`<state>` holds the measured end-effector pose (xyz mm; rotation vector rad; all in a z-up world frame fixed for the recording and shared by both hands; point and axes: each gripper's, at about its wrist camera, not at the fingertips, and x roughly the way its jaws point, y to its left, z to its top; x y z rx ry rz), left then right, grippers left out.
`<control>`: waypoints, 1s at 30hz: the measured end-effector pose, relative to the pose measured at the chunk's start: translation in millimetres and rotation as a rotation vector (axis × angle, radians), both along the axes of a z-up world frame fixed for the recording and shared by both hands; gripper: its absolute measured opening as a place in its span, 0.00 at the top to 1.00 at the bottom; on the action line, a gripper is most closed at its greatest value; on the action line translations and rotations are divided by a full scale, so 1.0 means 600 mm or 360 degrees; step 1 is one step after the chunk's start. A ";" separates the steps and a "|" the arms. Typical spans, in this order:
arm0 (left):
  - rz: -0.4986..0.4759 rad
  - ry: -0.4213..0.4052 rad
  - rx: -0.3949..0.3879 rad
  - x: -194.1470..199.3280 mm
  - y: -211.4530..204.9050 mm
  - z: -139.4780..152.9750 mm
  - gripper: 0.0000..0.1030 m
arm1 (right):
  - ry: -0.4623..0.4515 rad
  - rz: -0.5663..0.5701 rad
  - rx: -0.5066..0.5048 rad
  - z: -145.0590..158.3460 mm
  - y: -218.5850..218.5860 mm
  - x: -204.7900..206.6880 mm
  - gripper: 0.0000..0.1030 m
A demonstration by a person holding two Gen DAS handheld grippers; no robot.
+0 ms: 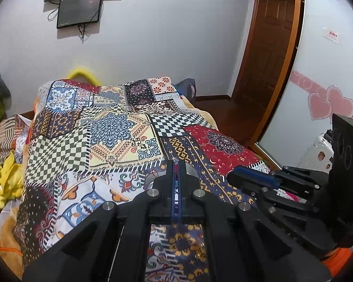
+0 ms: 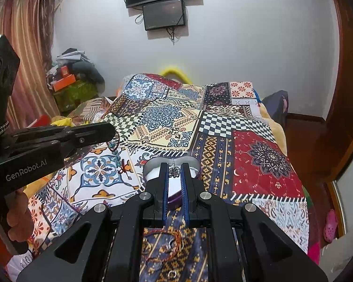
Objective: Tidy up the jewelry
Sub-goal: 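Carry the held pieces with both grippers over the purple heart tin, then open both grippers to drop the pieces into the tin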
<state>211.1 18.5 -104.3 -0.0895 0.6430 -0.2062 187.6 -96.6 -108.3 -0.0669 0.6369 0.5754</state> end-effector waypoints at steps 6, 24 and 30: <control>-0.0018 0.0025 0.0008 0.030 -0.006 -0.012 1.00 | 0.0043 0.0010 -0.0022 -0.018 0.013 0.021 0.91; -0.0016 0.0215 0.0073 0.088 -0.011 -0.094 1.00 | 0.0208 0.0089 -0.0126 -0.074 0.038 0.087 0.91; 0.0026 0.0243 0.0106 0.087 -0.003 -0.106 0.99 | 0.0247 0.0126 -0.0137 -0.080 0.044 0.091 0.91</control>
